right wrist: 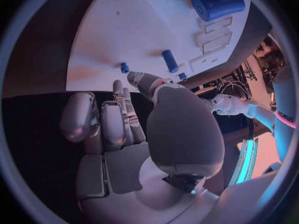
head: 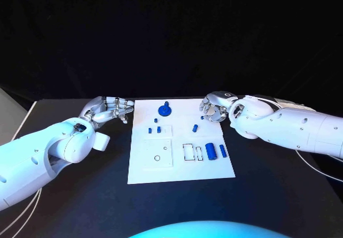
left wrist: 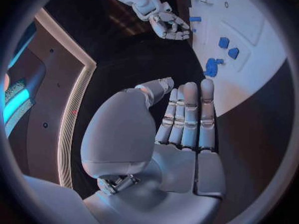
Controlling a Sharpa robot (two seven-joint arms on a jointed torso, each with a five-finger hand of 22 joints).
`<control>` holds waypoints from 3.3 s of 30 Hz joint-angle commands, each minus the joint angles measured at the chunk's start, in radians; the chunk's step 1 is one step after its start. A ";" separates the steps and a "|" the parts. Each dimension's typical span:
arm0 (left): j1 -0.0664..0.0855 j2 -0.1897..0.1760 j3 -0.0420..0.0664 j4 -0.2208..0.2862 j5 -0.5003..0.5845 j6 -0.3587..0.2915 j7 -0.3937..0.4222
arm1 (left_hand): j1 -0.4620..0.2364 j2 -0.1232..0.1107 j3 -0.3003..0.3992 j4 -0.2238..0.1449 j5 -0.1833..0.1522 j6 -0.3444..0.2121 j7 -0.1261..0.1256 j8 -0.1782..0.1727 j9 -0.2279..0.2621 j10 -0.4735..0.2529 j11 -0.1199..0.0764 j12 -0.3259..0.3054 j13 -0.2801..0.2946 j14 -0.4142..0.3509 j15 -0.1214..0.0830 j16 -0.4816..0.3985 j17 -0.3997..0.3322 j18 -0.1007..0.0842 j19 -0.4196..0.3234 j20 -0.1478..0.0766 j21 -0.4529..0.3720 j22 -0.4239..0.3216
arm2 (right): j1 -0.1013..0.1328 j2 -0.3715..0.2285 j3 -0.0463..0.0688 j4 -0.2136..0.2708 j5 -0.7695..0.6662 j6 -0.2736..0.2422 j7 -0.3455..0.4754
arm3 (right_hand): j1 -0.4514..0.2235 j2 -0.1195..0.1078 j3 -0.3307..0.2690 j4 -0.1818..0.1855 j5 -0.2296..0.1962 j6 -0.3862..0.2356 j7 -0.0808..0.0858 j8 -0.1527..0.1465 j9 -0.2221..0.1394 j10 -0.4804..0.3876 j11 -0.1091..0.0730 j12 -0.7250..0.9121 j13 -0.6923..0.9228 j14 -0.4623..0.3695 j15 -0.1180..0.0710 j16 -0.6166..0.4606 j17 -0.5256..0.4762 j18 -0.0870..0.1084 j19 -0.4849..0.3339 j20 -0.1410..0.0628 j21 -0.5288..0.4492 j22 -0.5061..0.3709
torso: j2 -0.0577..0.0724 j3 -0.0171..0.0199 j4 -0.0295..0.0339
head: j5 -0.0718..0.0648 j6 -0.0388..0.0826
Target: Assemble the parts on the task board
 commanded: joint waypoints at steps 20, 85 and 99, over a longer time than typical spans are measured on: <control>-0.024 -0.035 0.024 0.058 0.087 -0.053 0.058 | 0.001 0.018 -0.009 0.003 0.003 0.010 0.007 0.013 0.000 0.004 0.007 -0.001 -0.005 -0.003 -0.003 -0.008 -0.007 0.015 -0.004 -0.001 -0.013 -0.007 | -0.023 0.027 0.000 -0.011 -0.089 0.046 -0.055 | 0.005 0.012 0.011 0.005 -0.001 0.037 0.001 0.008 0.008 0.023 -0.004 0.011 -0.004 0.048 0.005 0.034 0.004 -0.010 0.008 0.014 0.047 0.037 | 0.001 0.0015 -0.0010 | 0.009 -0.008; -0.033 -0.047 0.026 0.059 0.088 -0.061 0.055 | 0.019 0.032 -0.011 -0.005 0.002 0.007 0.007 0.015 -0.003 0.006 0.006 0.000 -0.011 0.006 -0.006 -0.014 -0.015 0.015 0.009 -0.006 -0.014 -0.011 | -0.034 -0.033 0.023 0.154 -0.078 -0.218 -0.108 | 0.062 0.097 0.142 -0.047 -0.121 0.114 -0.019 0.055 0.050 0.123 -0.030 0.009 0.002 0.045 -0.015 0.085 0.001 -0.029 0.024 0.000 0.175 0.136 | -0.001 0.0004 -0.0045 | 0.027 -0.003; -0.035 -0.042 0.025 0.067 0.089 -0.059 0.054 | 0.019 0.032 -0.012 -0.005 0.002 0.007 0.008 0.015 -0.003 0.005 0.006 0.000 -0.012 0.006 -0.006 -0.014 -0.016 0.015 0.009 -0.006 -0.015 -0.011 | -0.062 0.009 0.019 0.328 -0.126 -0.204 -0.106 | 0.061 0.097 0.144 -0.047 -0.116 0.114 -0.019 0.056 0.051 0.123 -0.030 0.009 0.002 0.044 -0.016 0.084 -0.002 -0.029 0.024 -0.001 0.176 0.137 | -0.003 -0.0021 -0.0007 | 0.065 -0.006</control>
